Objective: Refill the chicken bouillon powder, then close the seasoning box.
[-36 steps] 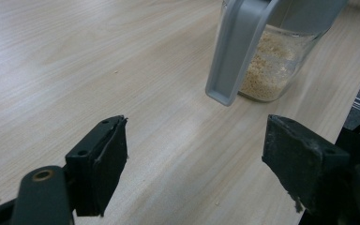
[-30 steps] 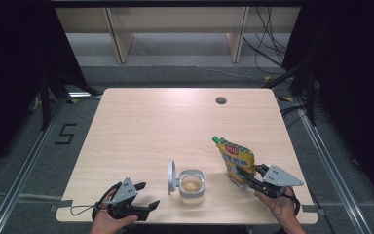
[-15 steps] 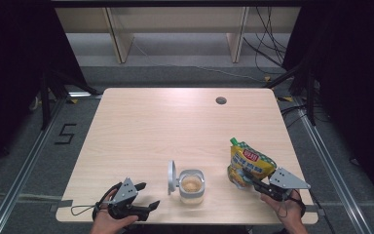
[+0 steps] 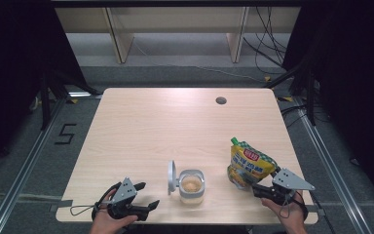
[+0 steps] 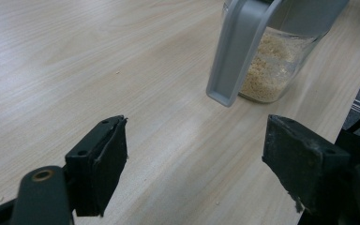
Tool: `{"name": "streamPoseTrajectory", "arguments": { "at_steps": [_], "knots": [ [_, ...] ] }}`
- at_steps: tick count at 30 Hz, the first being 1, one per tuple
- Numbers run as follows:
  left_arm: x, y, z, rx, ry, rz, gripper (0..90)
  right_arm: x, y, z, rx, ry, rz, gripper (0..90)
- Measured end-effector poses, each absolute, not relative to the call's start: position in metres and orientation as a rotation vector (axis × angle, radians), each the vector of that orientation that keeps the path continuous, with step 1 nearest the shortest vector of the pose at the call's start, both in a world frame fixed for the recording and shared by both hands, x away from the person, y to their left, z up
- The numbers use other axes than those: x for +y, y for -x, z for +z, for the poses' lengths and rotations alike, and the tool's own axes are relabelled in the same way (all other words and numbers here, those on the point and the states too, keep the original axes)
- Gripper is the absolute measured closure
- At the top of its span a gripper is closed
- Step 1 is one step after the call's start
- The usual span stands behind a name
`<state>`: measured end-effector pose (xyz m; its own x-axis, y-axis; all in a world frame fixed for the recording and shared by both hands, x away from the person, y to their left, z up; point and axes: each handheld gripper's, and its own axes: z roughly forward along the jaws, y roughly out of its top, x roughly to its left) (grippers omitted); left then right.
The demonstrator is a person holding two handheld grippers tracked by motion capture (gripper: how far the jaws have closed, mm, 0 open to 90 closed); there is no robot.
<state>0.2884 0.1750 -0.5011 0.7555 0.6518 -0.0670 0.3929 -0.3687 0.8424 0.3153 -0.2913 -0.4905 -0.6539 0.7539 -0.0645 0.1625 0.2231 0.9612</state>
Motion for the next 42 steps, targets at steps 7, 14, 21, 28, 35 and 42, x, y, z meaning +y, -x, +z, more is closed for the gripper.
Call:
{"name": "streamPoseTrajectory", "arguments": {
  "at_steps": [7, 14, 21, 28, 35, 42],
  "knots": [
    [0.175, -0.288, -0.5, 0.795, -2.002, 0.343, 21.6, -0.297, -0.293, -0.483, 1.98, -0.965, 1.353, 27.1],
    [0.174, -0.288, -0.5, 0.809, -1.986, 0.341, 21.6, -0.297, -0.284, -0.483, 2.053, -1.042, 1.253, 23.1],
    [0.173, -0.287, -0.5, 0.81, -1.993, 0.33, 21.6, -0.303, -0.274, -0.484, 2.111, -1.074, 1.159, 19.9],
    [0.171, -0.287, -0.499, 0.81, -1.98, 0.324, 21.7, -0.301, -0.268, -0.486, 2.14, -1.036, 1.085, 20.0],
    [0.171, -0.287, -0.494, 0.814, -1.963, 0.312, 22.3, -0.3, -0.266, -0.487, 2.159, -1.058, 1.057, 20.8],
    [0.175, -0.288, -0.484, 0.785, -1.944, 0.325, 46.2, -0.303, -0.267, -0.486, 2.16, -1.023, 1.043, 21.7]
  ]
}}
